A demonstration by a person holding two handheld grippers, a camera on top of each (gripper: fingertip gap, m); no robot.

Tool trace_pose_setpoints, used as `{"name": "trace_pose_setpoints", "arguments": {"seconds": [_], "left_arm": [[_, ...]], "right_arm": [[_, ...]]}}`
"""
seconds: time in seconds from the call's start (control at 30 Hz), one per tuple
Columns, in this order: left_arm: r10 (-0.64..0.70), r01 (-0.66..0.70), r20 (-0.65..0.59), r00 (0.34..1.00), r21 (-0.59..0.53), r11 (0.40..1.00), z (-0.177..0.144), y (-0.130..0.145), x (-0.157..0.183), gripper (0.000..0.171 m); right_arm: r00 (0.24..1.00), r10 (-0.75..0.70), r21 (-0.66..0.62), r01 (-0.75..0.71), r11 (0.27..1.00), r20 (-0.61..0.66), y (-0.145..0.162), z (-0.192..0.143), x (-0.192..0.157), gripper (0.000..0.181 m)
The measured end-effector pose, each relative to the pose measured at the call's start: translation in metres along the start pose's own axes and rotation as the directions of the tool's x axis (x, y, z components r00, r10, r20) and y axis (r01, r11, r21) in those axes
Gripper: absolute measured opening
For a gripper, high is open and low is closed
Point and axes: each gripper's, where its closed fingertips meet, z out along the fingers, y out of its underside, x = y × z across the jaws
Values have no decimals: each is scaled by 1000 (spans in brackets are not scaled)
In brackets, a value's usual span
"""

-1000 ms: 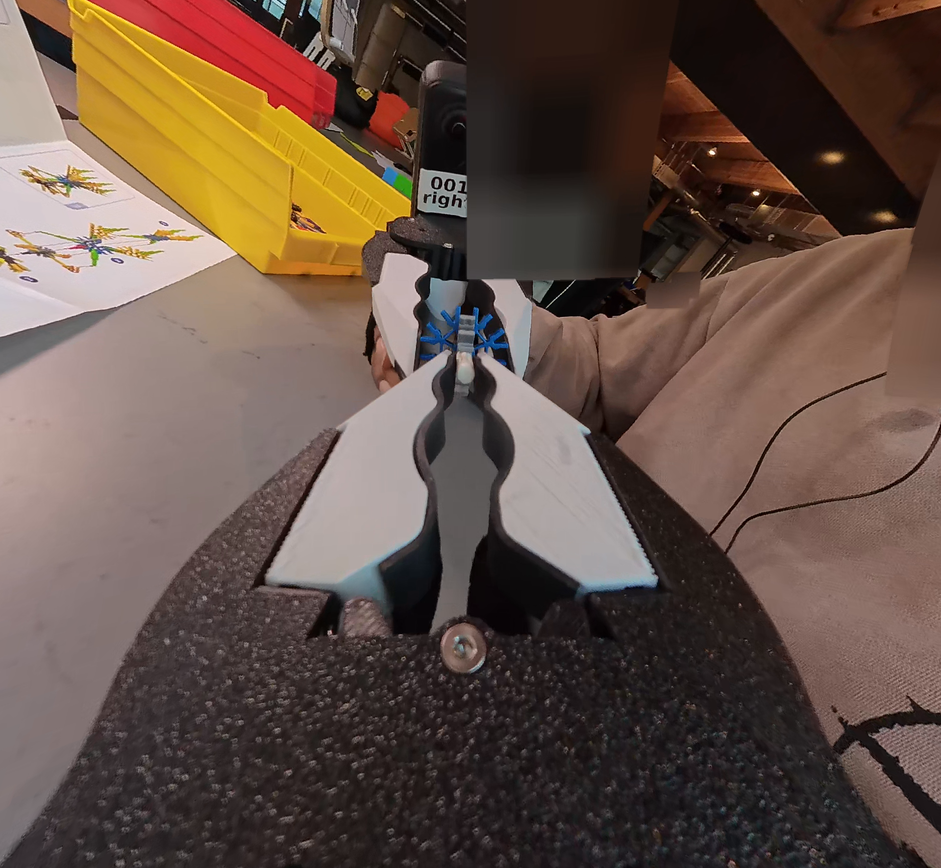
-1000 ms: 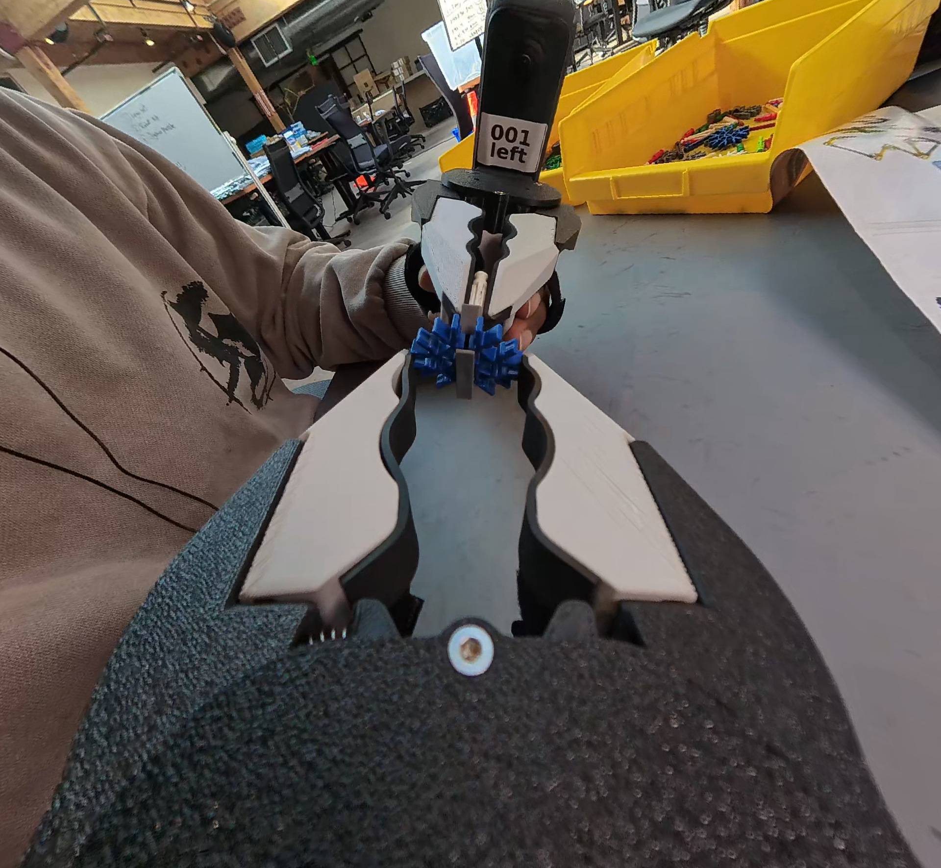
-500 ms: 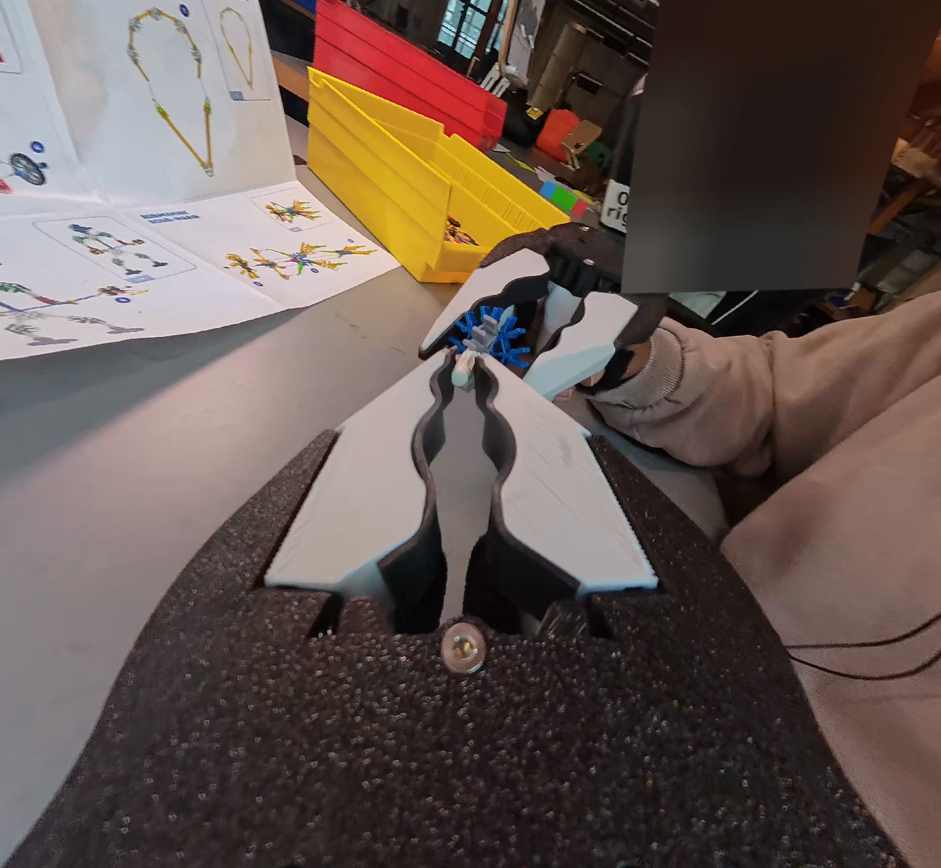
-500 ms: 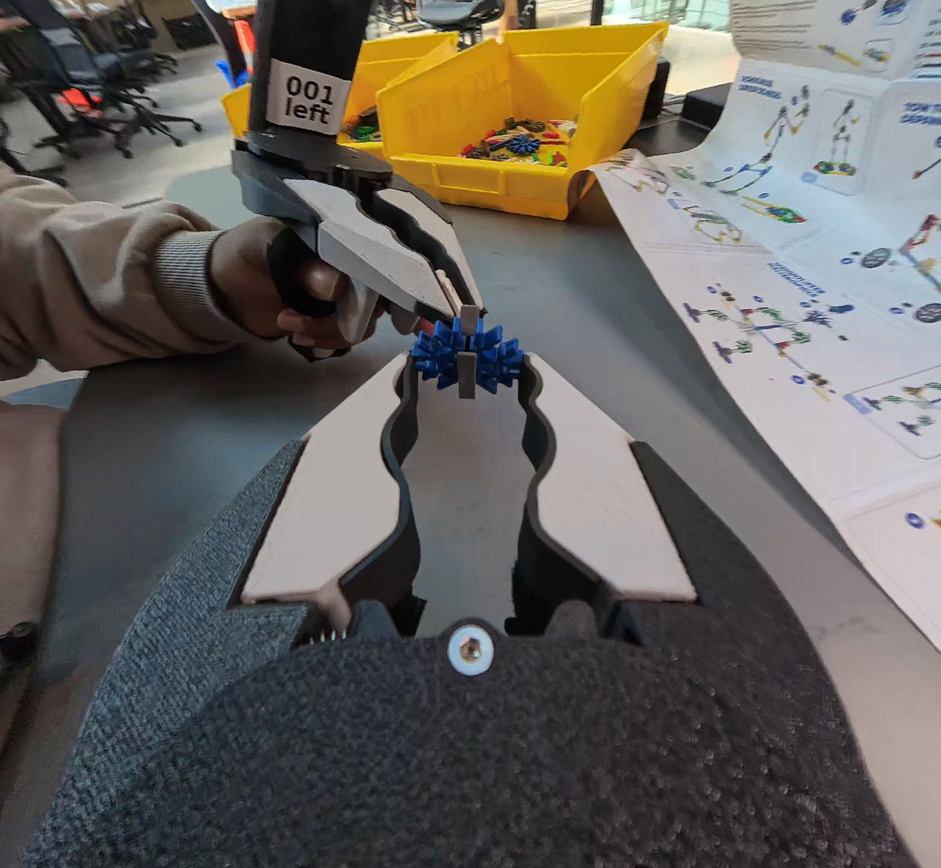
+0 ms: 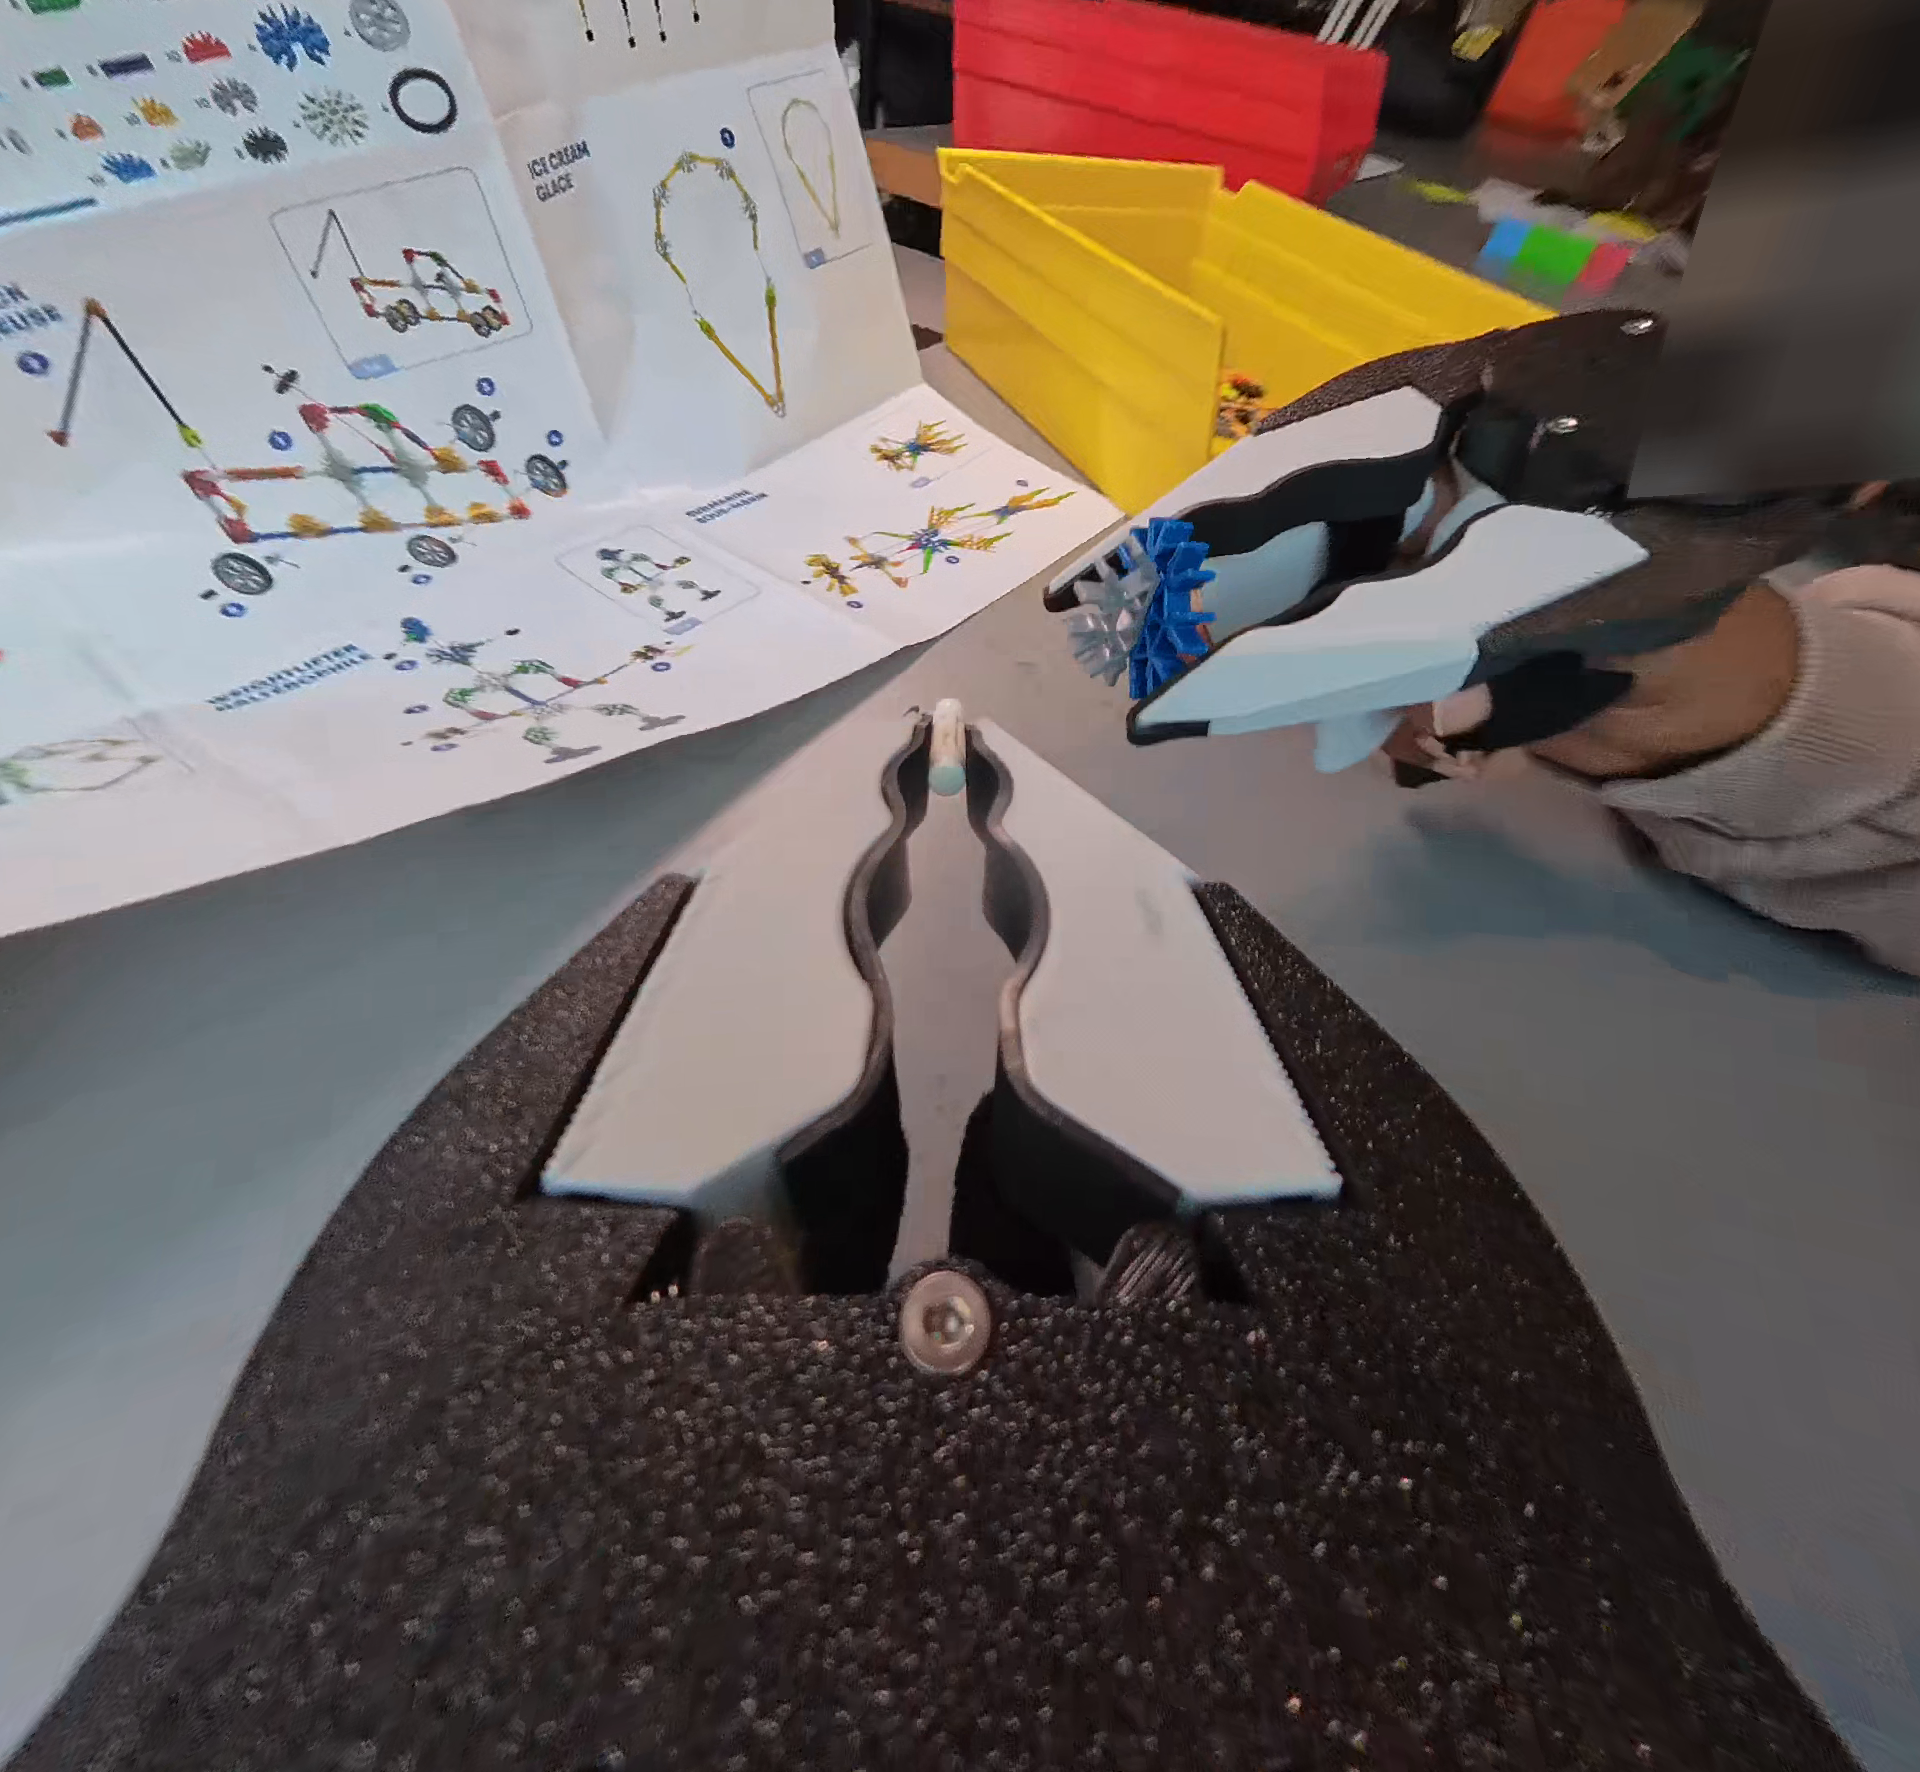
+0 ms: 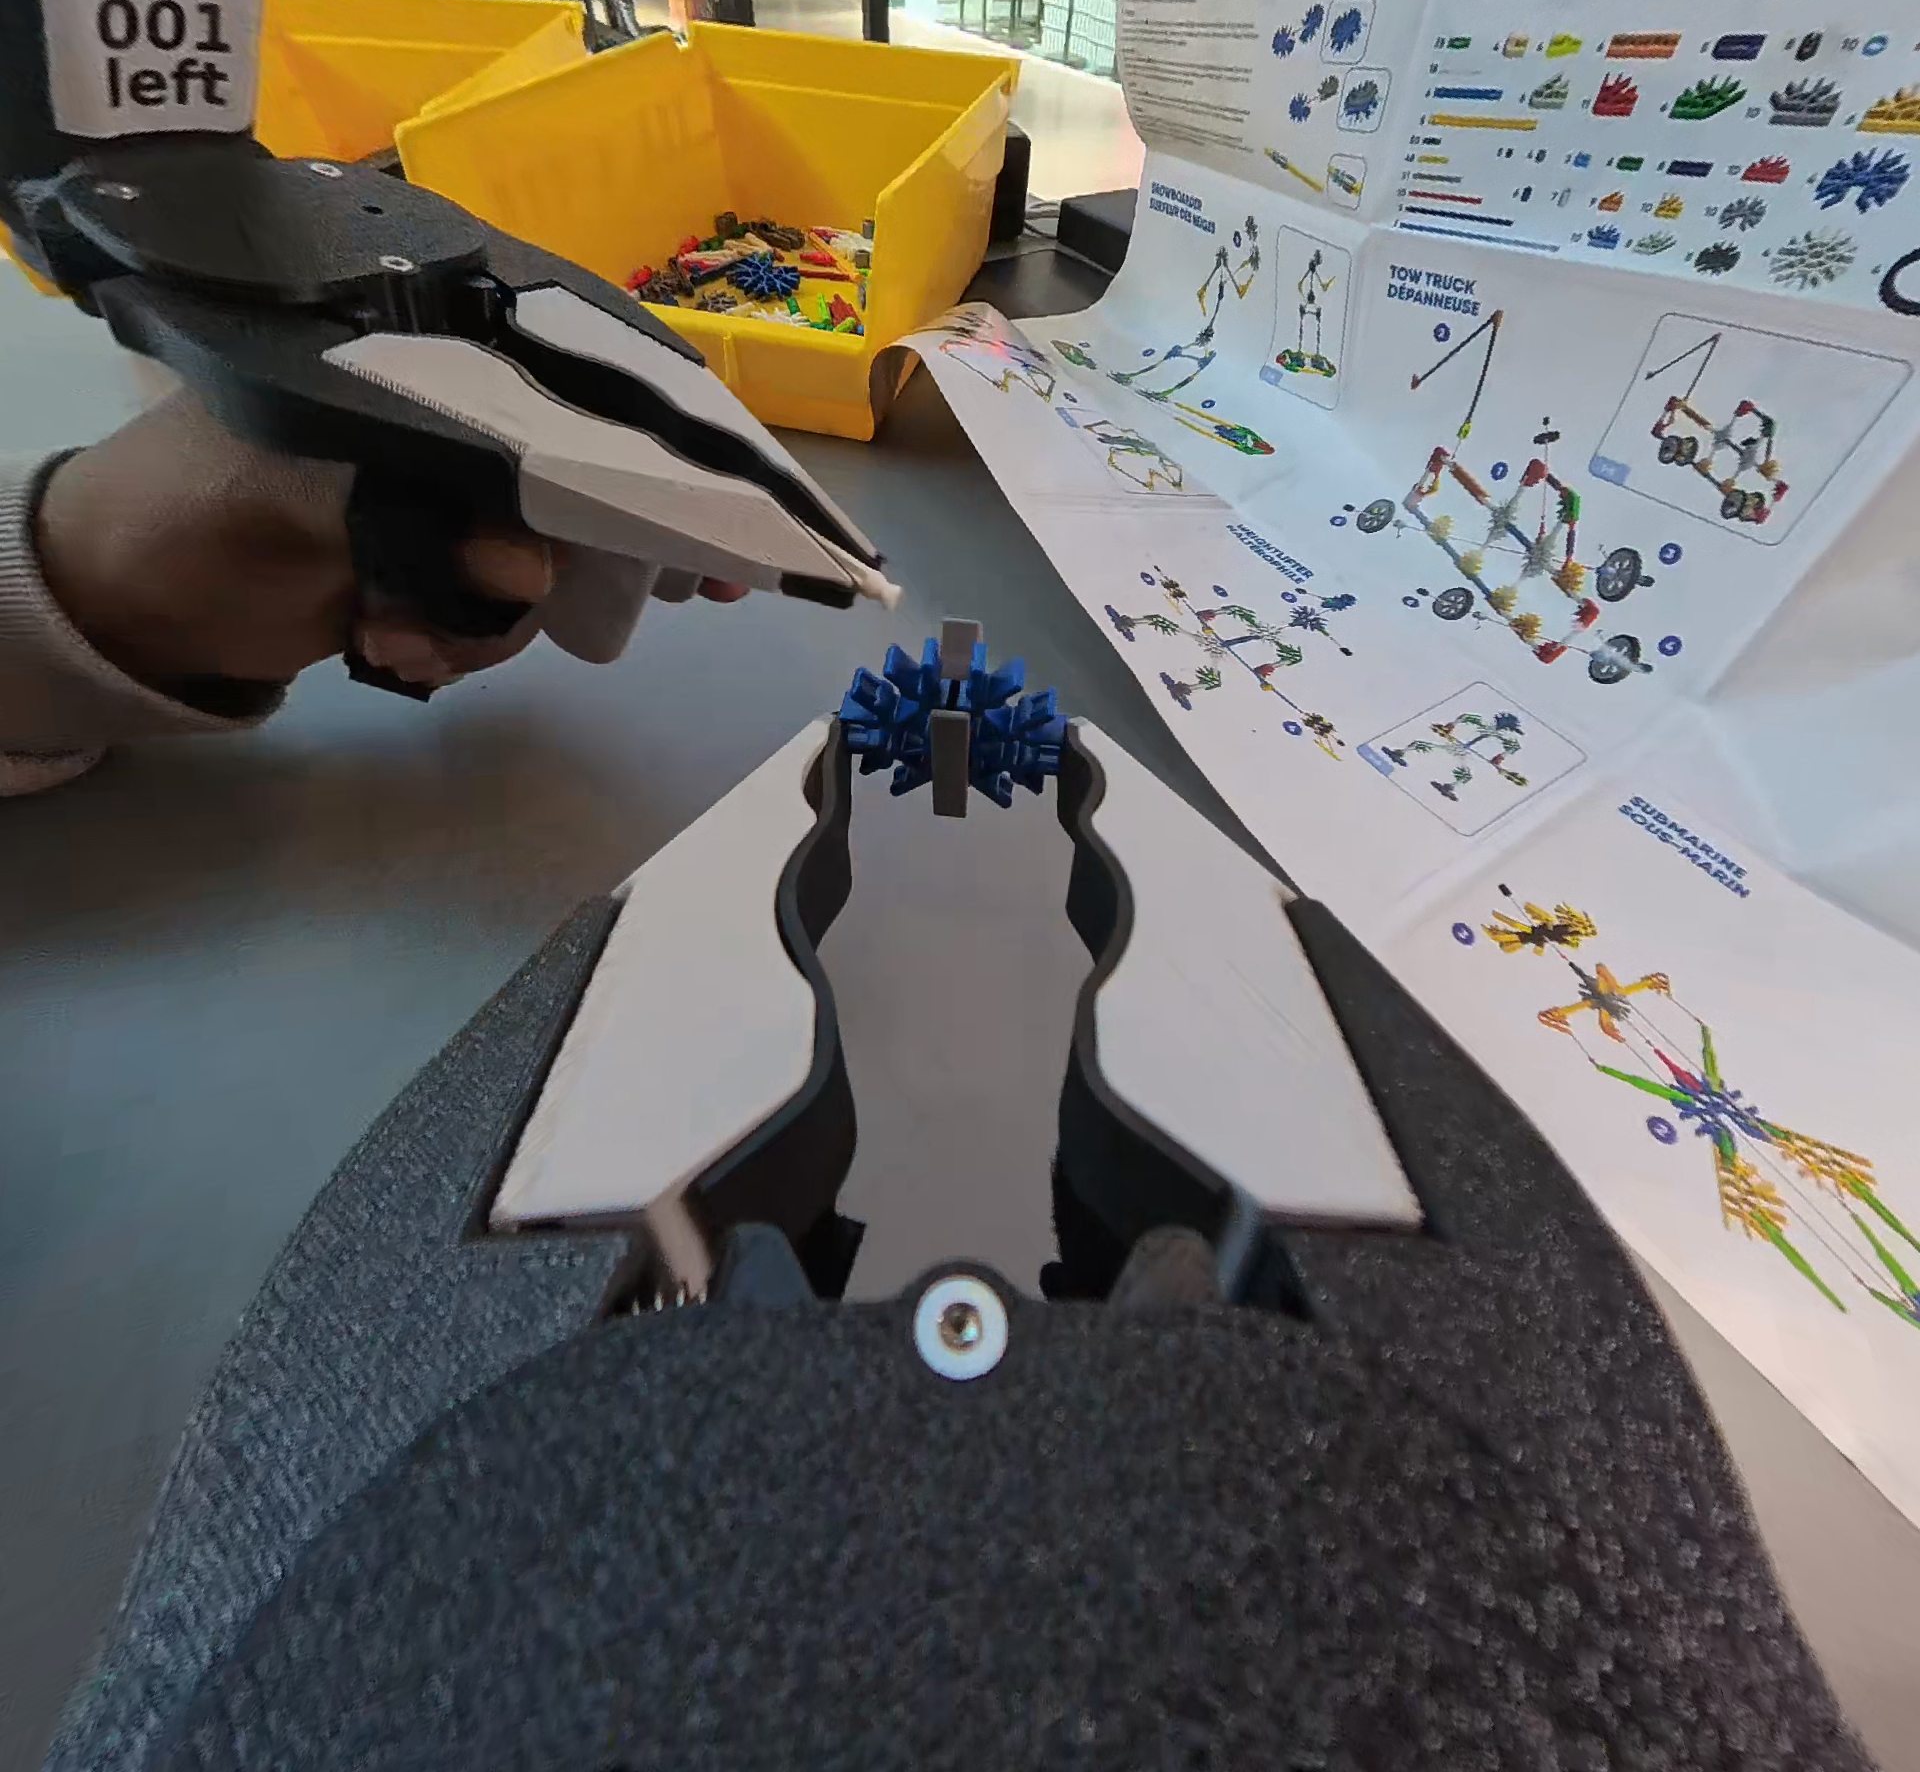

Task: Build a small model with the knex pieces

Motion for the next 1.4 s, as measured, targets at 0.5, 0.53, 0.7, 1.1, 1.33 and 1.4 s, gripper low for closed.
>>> {"name": "trace_pose_setpoints", "arguments": {"seconds": [0.5,0.53,0.7,1.1,1.33,1.4], "left_arm": [[-81,38,201,976,211,977,-72,-31,-87,6],[-65,13,238,969,215,977,-79,-34,-93,6],[-39,-74,410,911,256,964,-126,-51,-128,6],[64,65,817,573,-122,990,-209,15,-230,12],[-18,-6,414,910,56,998,-127,-16,-144,23],[-113,102,103,988,102,990,-91,-19,-90,23]], "right_arm": [[984,-98,25,95,995,147,9,-8,-24,39],[985,-88,28,84,996,146,9,-8,-23,39],[988,-44,43,38,998,147,6,-10,-18,39],[985,-35,43,28,999,169,6,-11,-24,39],[981,-51,93,34,995,187,-1,-14,-26,39],[973,-86,135,58,989,213,-7,-17,-32,39]]}}
